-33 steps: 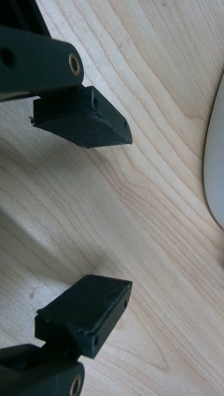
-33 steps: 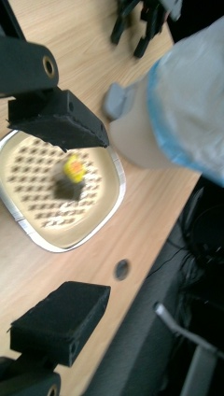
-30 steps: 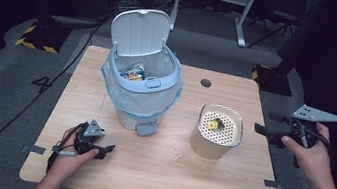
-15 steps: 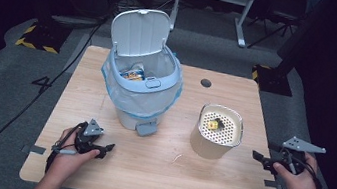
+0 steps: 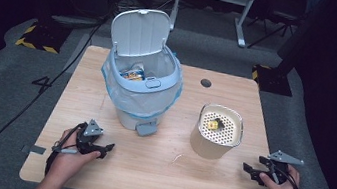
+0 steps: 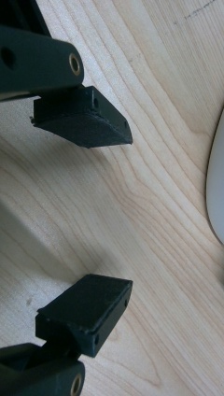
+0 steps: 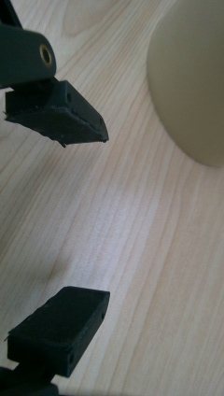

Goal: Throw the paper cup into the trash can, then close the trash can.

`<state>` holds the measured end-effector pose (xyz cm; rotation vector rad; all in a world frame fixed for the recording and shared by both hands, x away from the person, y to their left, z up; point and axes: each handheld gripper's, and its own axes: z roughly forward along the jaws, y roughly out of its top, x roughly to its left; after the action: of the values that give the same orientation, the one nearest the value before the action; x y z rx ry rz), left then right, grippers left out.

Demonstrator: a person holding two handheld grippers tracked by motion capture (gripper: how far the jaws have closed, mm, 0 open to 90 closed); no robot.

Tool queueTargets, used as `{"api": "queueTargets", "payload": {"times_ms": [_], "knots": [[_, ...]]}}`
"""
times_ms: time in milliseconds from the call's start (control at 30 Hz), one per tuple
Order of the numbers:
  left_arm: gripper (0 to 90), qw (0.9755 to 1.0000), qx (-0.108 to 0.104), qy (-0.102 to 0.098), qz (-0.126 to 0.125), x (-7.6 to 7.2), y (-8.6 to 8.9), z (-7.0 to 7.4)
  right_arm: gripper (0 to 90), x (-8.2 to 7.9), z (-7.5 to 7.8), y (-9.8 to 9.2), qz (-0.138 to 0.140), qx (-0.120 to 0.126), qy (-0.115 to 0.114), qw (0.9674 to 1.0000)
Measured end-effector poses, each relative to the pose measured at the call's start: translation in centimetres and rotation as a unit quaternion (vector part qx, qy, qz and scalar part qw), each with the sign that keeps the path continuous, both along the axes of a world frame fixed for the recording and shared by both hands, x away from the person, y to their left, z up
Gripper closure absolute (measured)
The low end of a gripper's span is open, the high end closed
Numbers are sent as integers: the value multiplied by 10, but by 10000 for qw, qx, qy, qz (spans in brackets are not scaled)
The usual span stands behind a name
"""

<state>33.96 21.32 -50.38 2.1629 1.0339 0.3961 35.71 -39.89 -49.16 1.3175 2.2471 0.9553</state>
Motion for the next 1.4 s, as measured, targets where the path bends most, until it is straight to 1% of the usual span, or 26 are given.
{"api": "queueTargets", "payload": {"times_ms": [33, 67, 100, 200, 267, 300, 333, 400, 433, 467, 533, 600, 633, 667, 733, 800, 867, 900, 933, 1067, 1167, 1233, 1267, 1333, 1367, 1400], "knots": [[261, 10000, 2, 0, 1, 0, 0, 0, 197, 0, -3, 1, 4, -38, -4, 10000], [260, 10000, 11, -5, 7, 0, 0, 0, 188, -1, -9, 1, -97, -85, -109, 9999], [260, 10000, 10, -3, 15, 0, 0, 0, 188, -1, -9, 1, -97, -85, -109, 9999], [259, 10000, 12, 3, 39, 1, 1, 0, 165, -3, -12, 2, -193, -43, -271, 9994], [260, 10000, 9, -1, 37, 1, 2, 0, 166, -3, -12, 2, -204, -51, -273, 9994], [260, 10000, -39, 25, 67, 1, 2, 0, 166, -3, -12, 2, -210, -66, -286, 9993], [277, 10000, -51, -1, 64, 1, 3, 0, 166, -4, -13, 3, -231, -63, -288, 9993], [287, 10000, -19, -6, 19, 1, 5, 0, 165, -3, -12, 2, -231, -60, -282, 9993], [300, 10000, -35, -12, 18, 1, 5, 0, 165, -3, -13, 2, -238, -57, -277, 9993], [342, 10000, -56, -17, 12, 1, 6, 1, 165, -3, -13, 2, -239, -55, -275, 9993], [356, 9999, -125, -9, -3, 0, 8, 2, 165, -3, -13, 2, -240, -55, -274, 9993], [352, 9999, -155, -42, 13, -1, 9, 5, 165, -3, -13, 2, -240, -54, -274, 9993], [350, 9997, -209, -143, 8, -2, 11, 8, 165, -3, -13, 2, -240, -55, -273, 9993], [348, 9997, -209, -143, 8, -2, 11, 8, 165, -3, -13, 2, -240, -55, -273, 9993], [343, 9995, -302, -106, 1, -2, 12, 8, 165, -3, -13, 2, -239, -56, -273, 9993], [347, 9995, -303, -62, -30, -1, 13, 8, 165, -3, -13, 2, -239, -56, -273, 9993], [345, 9994, -311, -32, -155, 0, 14, 16, 165, -3, -13, 2, -230, -55, -274, 9993], [342, 9994, -311, -32, -155, 0, 14, 16, 165, -3, -13, 2, -230, -55, -274, 9993], [345, 9992, -338, -77, -219, 1, 15, 22, 163, -3, -12, 2, -207, -52, -264, 9994], [351, 9972, -675, -143, -289, 1, 22, 44, 163, -2, -12, 2, -191, -53, -263, 9995], [355, 9967, -705, -239, -316, 2, 27, 59, 163, -2, -12, 2, -192, -52, -264, 9995], [359, 9959, -737, -324, -417, 3, 29, 67, 163, -2, -12, 2, -191, -51, -264, 9995], [359, 9944, -850, -377, -508, 3, 31, 72, 163, -2, -12, 2, -190, -51, -262, 9995], [362, 9927, -1010, -365, -542, 3, 33, 77, 163, -2, -13, 2, -187, -50, -263, 9995], [366, 9920, -1053, -415, -564, 5, 35, 81, 163, -2, -13, 2, -187, -51, -262, 9995], [378, 9920, -1042, -430, -562, 6, 36, 84, 163, -2, -13, 2, -187, -50, -264, 9995]]}}
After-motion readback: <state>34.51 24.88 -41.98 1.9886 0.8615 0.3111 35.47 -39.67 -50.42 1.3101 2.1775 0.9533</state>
